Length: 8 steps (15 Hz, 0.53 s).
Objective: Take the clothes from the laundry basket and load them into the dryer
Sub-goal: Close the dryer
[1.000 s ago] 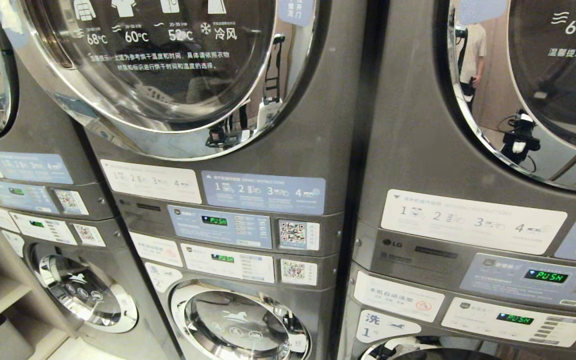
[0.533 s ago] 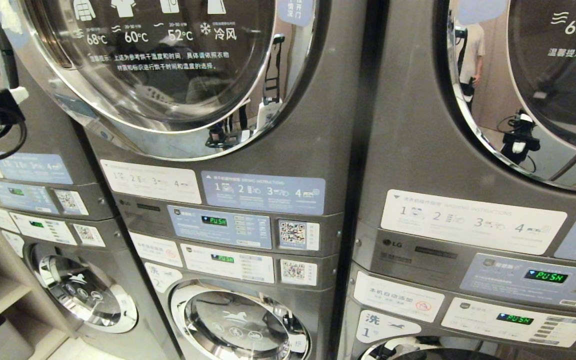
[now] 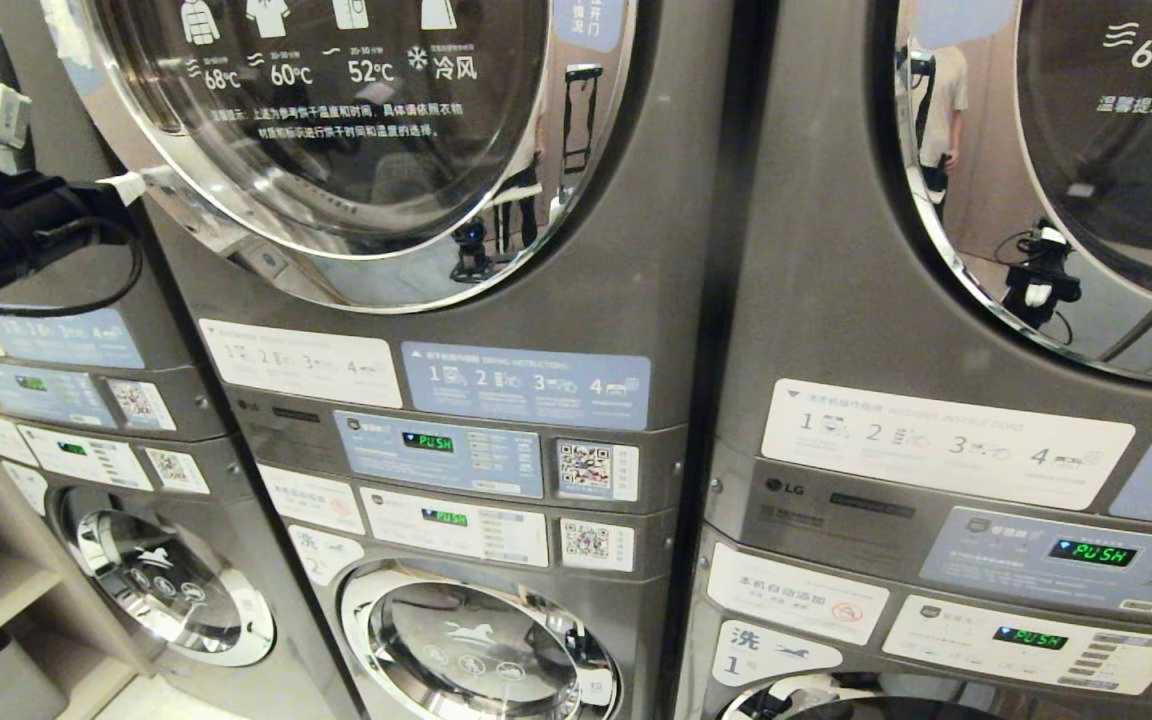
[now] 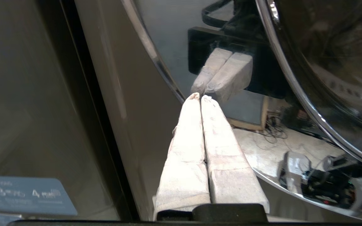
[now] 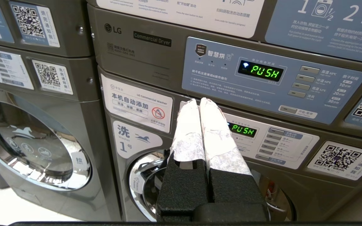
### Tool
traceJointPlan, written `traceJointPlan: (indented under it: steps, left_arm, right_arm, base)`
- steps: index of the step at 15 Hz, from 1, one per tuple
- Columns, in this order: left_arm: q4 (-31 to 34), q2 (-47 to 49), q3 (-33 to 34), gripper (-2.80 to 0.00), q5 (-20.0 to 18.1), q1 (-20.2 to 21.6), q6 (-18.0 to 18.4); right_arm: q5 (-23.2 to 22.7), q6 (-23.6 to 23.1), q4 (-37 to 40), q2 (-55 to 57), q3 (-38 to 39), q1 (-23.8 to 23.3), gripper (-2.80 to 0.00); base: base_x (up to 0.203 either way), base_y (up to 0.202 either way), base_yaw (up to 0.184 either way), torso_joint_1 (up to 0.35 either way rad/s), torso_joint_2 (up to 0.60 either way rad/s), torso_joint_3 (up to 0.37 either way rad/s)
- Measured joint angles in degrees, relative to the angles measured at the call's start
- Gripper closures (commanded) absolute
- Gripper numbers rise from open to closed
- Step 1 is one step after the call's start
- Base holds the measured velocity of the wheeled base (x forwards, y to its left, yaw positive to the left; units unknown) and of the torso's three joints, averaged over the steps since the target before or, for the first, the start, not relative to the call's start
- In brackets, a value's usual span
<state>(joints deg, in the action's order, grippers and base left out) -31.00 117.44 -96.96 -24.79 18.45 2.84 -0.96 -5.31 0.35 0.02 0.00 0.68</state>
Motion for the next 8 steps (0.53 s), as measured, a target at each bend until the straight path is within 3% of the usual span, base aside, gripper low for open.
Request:
traceJointPlan:
  steps: [5, 8]
  left_arm:
    - [0.09, 4.76, -5.37, 0.0, -0.38, -1.87, -0.02]
    - [0.11, 8.02, -9.68, 0.0, -3.94, -2.17, -0.1]
  right_arm:
    - [0.02, 0.24, -0.02, 0.0, 0.0, 0.0, 0.0]
    - [0.02, 0.25, -0.02, 0.0, 0.0, 0.0, 0.0]
  base:
    - [0.0, 0.0, 0.0, 0.0, 0.0, 0.0]
    - [0.0, 0.0, 0.0, 0.0, 0.0, 0.0]
